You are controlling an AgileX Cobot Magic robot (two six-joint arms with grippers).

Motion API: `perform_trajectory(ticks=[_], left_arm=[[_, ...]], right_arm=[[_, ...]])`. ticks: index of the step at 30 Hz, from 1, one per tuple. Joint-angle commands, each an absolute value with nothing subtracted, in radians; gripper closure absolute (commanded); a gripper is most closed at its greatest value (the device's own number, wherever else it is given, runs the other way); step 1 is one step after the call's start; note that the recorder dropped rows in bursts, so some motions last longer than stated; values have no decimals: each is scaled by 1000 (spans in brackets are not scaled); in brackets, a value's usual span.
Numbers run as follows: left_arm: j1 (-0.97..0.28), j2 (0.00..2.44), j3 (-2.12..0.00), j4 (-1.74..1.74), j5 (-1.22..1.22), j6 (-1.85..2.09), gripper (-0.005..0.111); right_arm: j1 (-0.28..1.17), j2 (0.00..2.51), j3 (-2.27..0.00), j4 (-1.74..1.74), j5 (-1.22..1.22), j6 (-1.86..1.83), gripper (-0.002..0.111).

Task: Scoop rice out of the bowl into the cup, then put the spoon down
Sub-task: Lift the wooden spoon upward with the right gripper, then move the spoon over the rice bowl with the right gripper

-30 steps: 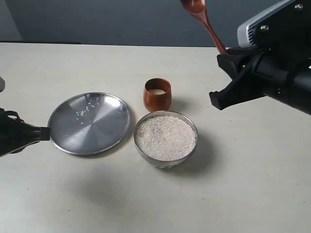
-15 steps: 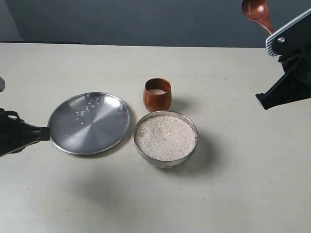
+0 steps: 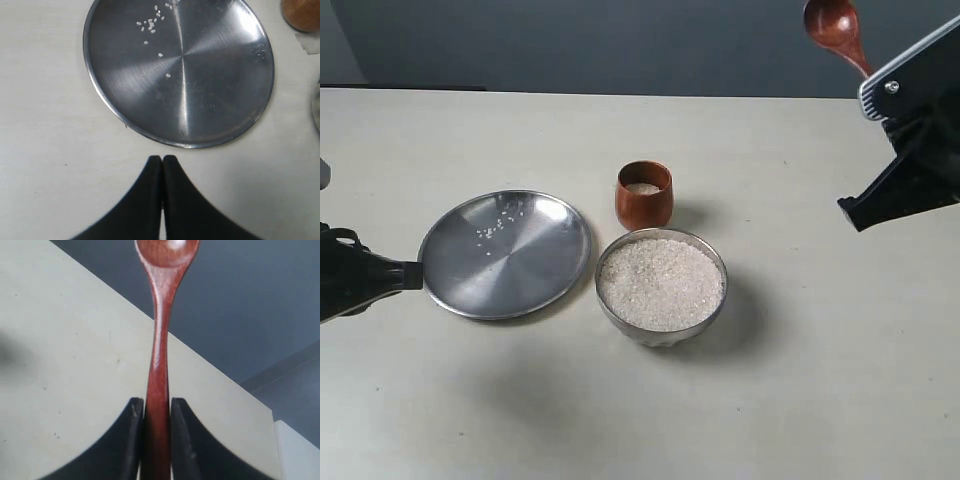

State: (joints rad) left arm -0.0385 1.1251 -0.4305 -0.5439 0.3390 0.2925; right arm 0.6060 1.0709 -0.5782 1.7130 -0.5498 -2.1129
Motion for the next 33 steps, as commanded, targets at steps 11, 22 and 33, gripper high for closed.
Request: perform_trajectory(ticks=[11,22,33], left_arm=[[-41,1129,-436,-544,330,295,106],[-41,1129,-436,-544,330,295,106],[-41,1129,-436,-544,330,295,106]], right_arm=[[607,1080,-576,1532,-503,-1801,109],[607,1080,-525,1047,-392,-1255,109],[606,1088,-515,1079,-372,-1308,109]])
